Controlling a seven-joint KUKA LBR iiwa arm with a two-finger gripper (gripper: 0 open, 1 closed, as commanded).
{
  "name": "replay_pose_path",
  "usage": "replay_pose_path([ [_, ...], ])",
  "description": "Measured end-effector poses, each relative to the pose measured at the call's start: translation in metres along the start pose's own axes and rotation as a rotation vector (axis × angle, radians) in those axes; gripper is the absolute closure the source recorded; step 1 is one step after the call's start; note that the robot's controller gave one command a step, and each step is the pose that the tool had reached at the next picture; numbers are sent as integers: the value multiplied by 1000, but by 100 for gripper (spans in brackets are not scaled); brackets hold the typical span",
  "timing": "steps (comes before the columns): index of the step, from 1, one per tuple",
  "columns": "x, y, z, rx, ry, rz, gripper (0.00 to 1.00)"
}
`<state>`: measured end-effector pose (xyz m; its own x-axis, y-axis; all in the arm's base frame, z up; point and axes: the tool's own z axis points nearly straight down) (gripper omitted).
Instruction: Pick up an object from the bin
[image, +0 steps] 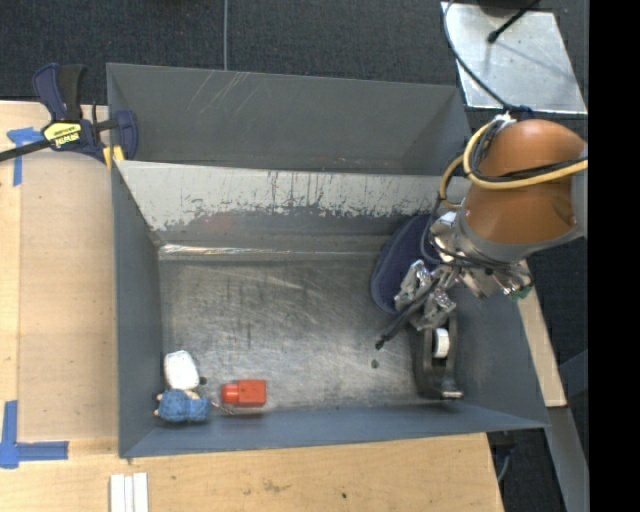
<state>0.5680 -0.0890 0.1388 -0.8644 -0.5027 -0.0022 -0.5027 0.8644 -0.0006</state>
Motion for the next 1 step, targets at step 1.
replay_pose_path([
  [1, -4, -7, -19, 3, -4, 52, 100],
])
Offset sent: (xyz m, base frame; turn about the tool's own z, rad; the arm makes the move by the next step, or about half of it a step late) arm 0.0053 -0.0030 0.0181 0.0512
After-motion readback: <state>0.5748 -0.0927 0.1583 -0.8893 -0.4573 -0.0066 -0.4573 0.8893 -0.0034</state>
